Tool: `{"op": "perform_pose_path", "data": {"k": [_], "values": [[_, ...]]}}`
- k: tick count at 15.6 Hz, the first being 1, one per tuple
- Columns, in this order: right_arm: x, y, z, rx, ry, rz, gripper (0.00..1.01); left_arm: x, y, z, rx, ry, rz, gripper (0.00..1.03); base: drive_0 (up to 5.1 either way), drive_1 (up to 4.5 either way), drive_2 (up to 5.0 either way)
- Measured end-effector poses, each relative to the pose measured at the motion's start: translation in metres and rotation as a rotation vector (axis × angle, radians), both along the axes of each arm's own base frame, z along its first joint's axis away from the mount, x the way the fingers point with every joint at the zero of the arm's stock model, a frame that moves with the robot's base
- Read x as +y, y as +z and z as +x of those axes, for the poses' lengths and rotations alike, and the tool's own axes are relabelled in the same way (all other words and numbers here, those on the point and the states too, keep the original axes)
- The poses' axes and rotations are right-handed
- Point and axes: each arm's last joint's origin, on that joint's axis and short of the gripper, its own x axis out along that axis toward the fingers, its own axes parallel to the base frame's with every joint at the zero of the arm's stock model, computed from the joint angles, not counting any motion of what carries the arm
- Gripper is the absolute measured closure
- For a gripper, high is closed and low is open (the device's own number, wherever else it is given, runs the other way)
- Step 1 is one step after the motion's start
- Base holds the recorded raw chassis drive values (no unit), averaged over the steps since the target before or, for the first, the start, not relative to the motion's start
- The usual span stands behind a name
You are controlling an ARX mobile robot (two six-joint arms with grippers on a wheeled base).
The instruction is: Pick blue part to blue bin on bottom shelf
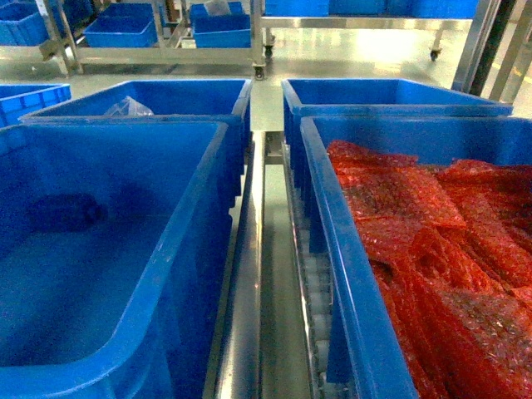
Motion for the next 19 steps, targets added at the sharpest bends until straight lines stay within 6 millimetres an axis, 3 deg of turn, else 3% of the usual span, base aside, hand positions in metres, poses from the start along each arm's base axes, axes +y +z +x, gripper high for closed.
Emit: {"op": "perform_pose_path", "data": {"k": [4,7,19], "values": [[0.0,0.0,0.0,0.0,0.0,0.0,0.03,0.0,0.0,0.0,0.0,0.0,0.0,0.37,0.0,0.0,0.0],[0.0,0.0,0.0,0.0,0.0,0.0,0.03,0.0,0.0,0.0,0.0,0.0,0.0,0.06,0.0,0.0,0.0],[0.0,0.0,0.0,0.0,0.0,0.0,0.03,0.0,0.0,0.0,0.0,0.0,0.002,0.05,0.0,0.0,0.0]]}}
